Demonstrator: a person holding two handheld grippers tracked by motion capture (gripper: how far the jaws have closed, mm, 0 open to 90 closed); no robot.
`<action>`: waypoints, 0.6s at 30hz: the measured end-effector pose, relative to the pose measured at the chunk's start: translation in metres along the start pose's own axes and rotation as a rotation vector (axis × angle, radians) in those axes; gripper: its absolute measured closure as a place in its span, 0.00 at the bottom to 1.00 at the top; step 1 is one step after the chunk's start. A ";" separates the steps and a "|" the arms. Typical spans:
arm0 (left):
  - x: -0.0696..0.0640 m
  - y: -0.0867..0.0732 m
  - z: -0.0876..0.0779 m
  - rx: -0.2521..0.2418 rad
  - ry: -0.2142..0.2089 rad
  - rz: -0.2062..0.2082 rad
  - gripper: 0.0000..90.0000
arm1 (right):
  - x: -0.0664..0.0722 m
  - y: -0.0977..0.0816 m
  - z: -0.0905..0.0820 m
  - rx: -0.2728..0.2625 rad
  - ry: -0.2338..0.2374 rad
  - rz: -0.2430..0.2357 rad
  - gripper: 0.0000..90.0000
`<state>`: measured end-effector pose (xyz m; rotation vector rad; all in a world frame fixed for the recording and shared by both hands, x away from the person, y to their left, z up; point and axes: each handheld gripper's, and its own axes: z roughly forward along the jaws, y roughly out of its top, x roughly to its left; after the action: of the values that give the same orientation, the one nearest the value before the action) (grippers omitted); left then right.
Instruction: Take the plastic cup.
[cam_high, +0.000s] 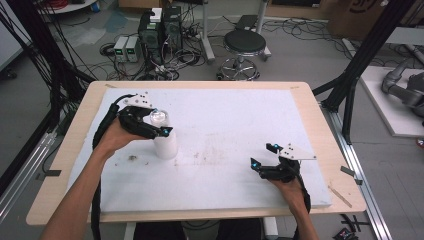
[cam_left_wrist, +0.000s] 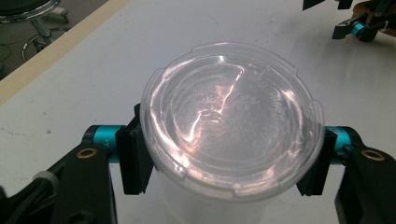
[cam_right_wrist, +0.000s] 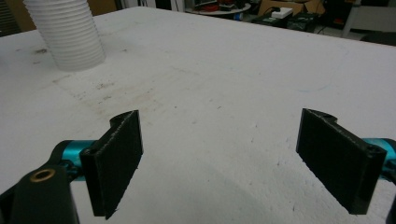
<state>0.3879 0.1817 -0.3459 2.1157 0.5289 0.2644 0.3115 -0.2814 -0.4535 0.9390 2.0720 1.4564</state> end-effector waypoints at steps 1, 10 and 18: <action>0.000 0.000 0.000 -0.001 0.001 0.001 0.39 | 0.000 0.000 0.000 0.001 -0.001 -0.001 0.16; -0.001 0.004 -0.002 0.006 -0.001 -0.002 0.40 | 0.000 0.000 0.000 0.004 0.000 0.005 0.16; -0.004 0.025 -0.016 -0.028 0.005 0.014 0.40 | 0.000 0.000 0.000 0.004 -0.001 0.000 0.16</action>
<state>0.3851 0.1793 -0.3165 2.0927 0.5114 0.2835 0.3120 -0.2815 -0.4536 0.9419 2.0745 1.4520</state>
